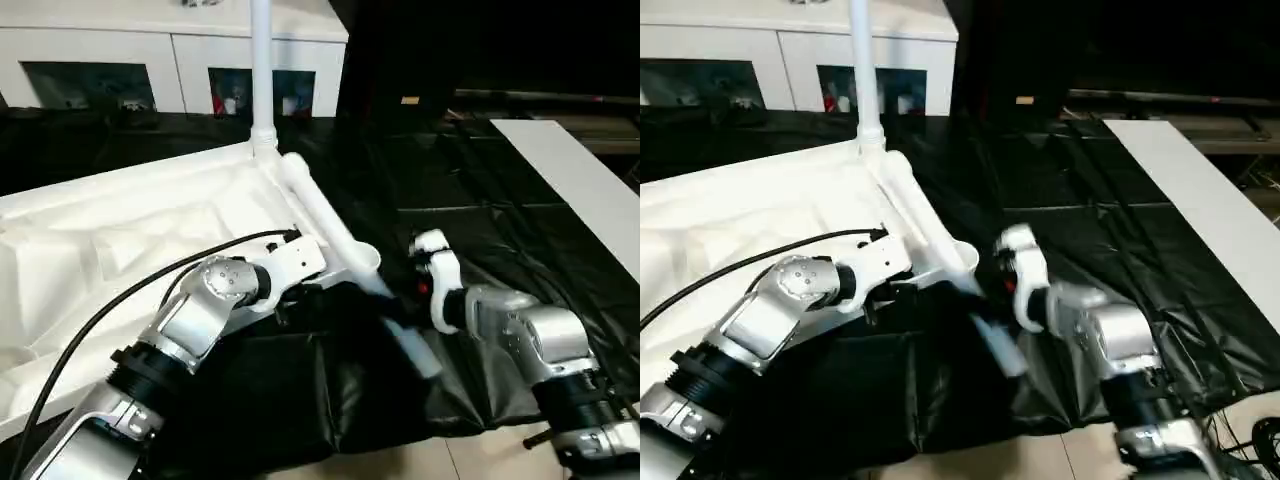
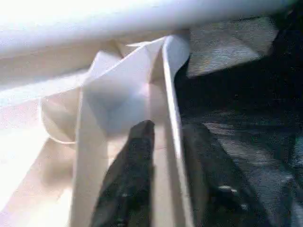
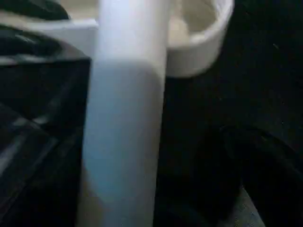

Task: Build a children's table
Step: Insert table leg to table base

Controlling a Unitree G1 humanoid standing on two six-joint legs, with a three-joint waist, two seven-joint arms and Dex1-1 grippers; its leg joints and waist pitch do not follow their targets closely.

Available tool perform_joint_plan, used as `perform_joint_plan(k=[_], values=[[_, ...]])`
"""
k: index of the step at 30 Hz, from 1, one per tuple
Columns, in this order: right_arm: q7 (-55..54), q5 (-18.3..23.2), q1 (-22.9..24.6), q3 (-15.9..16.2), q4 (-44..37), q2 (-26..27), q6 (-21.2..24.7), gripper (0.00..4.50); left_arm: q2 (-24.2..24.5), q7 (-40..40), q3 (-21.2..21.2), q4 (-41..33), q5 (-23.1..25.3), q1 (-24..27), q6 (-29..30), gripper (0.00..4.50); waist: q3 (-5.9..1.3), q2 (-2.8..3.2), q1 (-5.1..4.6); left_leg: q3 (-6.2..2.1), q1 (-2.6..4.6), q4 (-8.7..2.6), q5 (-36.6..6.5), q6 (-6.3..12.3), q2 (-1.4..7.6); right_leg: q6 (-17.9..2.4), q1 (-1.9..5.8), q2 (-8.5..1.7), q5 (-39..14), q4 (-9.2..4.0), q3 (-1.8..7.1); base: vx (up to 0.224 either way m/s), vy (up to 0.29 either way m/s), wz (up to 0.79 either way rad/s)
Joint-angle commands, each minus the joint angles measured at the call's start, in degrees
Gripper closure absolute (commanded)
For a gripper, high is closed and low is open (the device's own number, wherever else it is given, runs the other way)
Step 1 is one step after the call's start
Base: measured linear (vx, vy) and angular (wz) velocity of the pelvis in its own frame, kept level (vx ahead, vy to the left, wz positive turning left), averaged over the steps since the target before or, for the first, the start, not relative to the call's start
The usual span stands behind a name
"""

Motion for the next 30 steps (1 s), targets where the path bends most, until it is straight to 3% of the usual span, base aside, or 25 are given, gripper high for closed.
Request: perform_joint_plan(k=[1, 3, 4, 7, 14, 18, 19, 22, 26, 30], values=[[-1.65, -0.45, -0.31, -0.58, -1.08, -0.42, 0.75, 0.00, 0.52, 1.56, 0.85, -0.13, 1.47, -1.15, -2.21, 2.94, -3.35, 0.47, 0.22, -0.50, 0.74, -3.54, -9.27, -1.81, 1.90, -9.52, 2.68, -3.65, -3.50, -4.25, 3.35, 0.000, 0.000, 0.00], [-1.81, 0.31, -0.75, -1.32, -1.19, -0.20, 1.16, 0.00, 0.62, 2.52, 1.51, -0.12, 1.56, -1.27, -2.55, 2.81, -3.38, 0.51, 0.19, -0.49, 0.75, -3.51, -9.07, -1.75, 1.95, -9.67, 2.64, -3.60, -2.67, -4.14, 3.34, 0.000, 0.000, 0.00], [-1.71, 0.29, -0.84, -1.32, -1.14, -0.22, 1.13, 0.28, 0.83, 2.75, 1.65, -0.09, 1.78, -1.31, -2.78, 2.71, -3.43, 0.43, 0.18, -0.49, 0.75, -3.47, -8.88, -1.68, 1.96, -9.82, 2.66, -3.56, -1.95, -4.02, 3.32, 0.000, 0.000, 0.00], [-1.34, -0.01, -0.97, -1.35, -0.86, -0.15, 0.78, 0.40, 1.29, 3.37, 2.13, -0.14, 2.17, -1.35, -3.02, 2.66, -3.47, 0.29, 0.19, -0.45, 0.70, -3.40, -8.30, -1.47, 1.91, -10.07, 2.72, -3.53, -0.95, -3.91, 3.30, 0.000, 0.000, 0.00], [-0.48, 1.20, -0.77, -2.51, -0.91, 0.56, 0.73, 1.14, 2.34, 3.23, 4.73, -3.55, 0.67, -0.47, -1.39, 2.66, -3.50, 0.40, -0.07, -0.43, 0.66, -3.29, -7.41, -0.99, 1.88, -10.83, 2.76, -3.54, 0.09, -3.72, 3.28, 0.000, 0.000, 0.00], [-0.04, 2.20, -0.55, -3.44, -0.93, 1.06, 0.42, 1.31, 1.86, 3.07, 8.22, -6.48, -3.26, 0.90, 1.61, 2.66, -3.50, 0.48, -0.05, -0.39, 0.72, -3.25, -7.36, -0.90, 1.93, -11.68, 2.75, -3.51, 0.60, -3.54, 3.26, 0.000, 0.000, 0.00], [0.15, 2.60, -0.47, -3.92, -0.88, 1.32, 0.39, 1.44, 0.78, 3.35, 11.16, -7.98, -6.35, 1.60, 4.36, 2.66, -3.55, 0.56, -0.02, -0.36, 0.73, -3.18, -7.22, -1.03, 1.93, -11.96, 2.74, -3.52, 1.11, -3.40, 3.26, 0.000, 0.000, 0.00], [0.33, 2.88, -0.37, -4.31, -0.64, 1.58, 0.21, 1.76, -0.83, 3.91, 14.45, -9.38, -9.63, 2.02, 7.38, 2.66, -3.49, 0.54, 0.19, -0.26, 0.75, -3.14, -7.24, -1.01, 1.84, -12.44, 2.69, -3.43, 1.22, -3.46, 3.26, 0.000, 0.000, 0.00], [0.13, 4.07, -0.03, -5.91, -0.50, 2.56, 0.26, 2.11, -7.38, 7.44, 23.12, -13.30, -18.50, 1.89, 16.34, 2.66, -3.44, 0.42, 0.52, -0.26, 0.74, -3.11, -8.25, -1.24, 1.94, -13.20, 2.77, -3.65, -0.23, -3.69, 3.25, 0.000, 0.000, 0.00], [0.16, 4.24, 0.17, -6.33, -0.17, 2.72, -0.01, 2.52, -10.02, 9.13, 24.88, -14.40, -20.12, 1.80, 19.30, 2.66, -3.31, 0.33, 0.38, -0.28, 0.70, -3.21, -9.35, -1.06, 1.81, -11.25, 2.72, -3.46, -3.28, -4.11, 3.28, 0.000, 0.000, 0.00]])
